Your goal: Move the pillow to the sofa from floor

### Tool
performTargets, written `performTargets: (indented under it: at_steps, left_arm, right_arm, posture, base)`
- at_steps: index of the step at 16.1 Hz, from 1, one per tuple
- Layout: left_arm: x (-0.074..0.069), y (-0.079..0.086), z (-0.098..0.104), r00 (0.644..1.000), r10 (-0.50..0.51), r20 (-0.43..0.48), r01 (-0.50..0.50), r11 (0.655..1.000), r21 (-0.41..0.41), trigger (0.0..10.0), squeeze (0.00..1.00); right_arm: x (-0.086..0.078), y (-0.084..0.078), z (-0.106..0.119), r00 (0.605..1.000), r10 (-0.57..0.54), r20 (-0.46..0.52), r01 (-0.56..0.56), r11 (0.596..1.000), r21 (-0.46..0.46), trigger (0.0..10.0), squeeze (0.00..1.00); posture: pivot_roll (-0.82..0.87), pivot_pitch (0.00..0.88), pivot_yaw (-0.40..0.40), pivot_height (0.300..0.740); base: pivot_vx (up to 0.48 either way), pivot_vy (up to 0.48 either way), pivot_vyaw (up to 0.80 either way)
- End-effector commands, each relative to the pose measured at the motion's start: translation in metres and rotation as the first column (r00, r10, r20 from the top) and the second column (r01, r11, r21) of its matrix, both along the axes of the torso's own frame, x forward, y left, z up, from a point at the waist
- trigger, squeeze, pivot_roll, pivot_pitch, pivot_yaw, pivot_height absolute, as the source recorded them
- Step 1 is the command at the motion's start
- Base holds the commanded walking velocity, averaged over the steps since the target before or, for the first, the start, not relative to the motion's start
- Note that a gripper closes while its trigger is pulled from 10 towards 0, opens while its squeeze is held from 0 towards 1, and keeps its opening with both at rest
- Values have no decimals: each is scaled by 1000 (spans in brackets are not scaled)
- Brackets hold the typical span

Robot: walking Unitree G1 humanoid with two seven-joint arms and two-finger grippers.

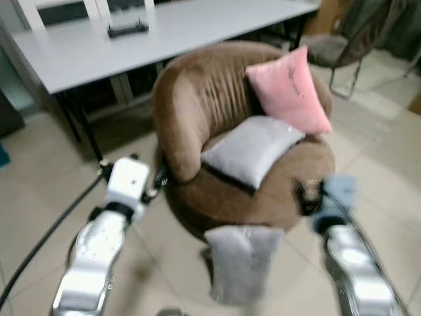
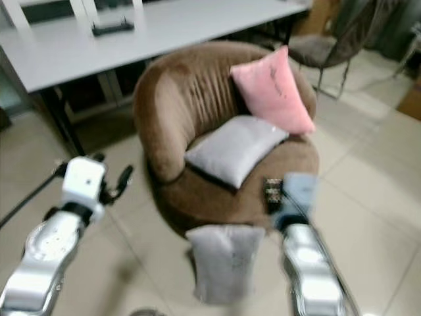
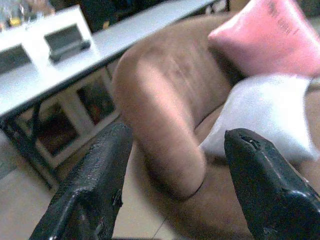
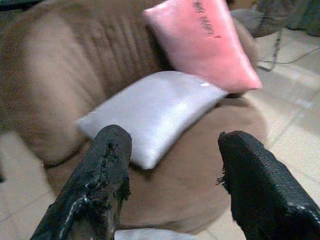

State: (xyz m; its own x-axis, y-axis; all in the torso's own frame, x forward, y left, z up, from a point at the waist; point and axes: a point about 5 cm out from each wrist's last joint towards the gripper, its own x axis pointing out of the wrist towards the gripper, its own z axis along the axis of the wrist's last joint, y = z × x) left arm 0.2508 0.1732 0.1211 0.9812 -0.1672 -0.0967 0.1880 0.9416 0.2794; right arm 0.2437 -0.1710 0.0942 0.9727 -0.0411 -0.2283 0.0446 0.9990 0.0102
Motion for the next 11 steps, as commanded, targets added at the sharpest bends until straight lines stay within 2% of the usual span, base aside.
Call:
performTargets:
  at_steps: [1,5,8,11]
  left_arm:
    - [2,-4,4,1000,-7,24,7,1000,-10,10000,0]
    - [1,-5,3,1000,-10,26,10,1000,-11,10000,0]
    - [2,-6,2,1000,-13,29,13,1000,-11,10000,0]
    - [4,-6,2,999,-15,33,16,1000,-10,10000,0]
  right_arm:
    - [-1,-10,6,999,-31,11,31,999,-17,10000,0]
    - [-4,-9,4,1000,-28,0,28,1000,-12,10000,0]
    - [-5,-8,4,1000,-29,-4,29,1000,-11,10000,0]
    - [-4,-8,4,999,-33,-2,33,999,-10,10000,0]
  posture:
    - [84,0,14,740]
    - [83,0,10,740]
    - [83,0,10,740]
    - [83,0,11,740]
  base:
    - [0,405,-800]
    - [0,407,0]
    - [0,410,-800]
    - [0,407,0]
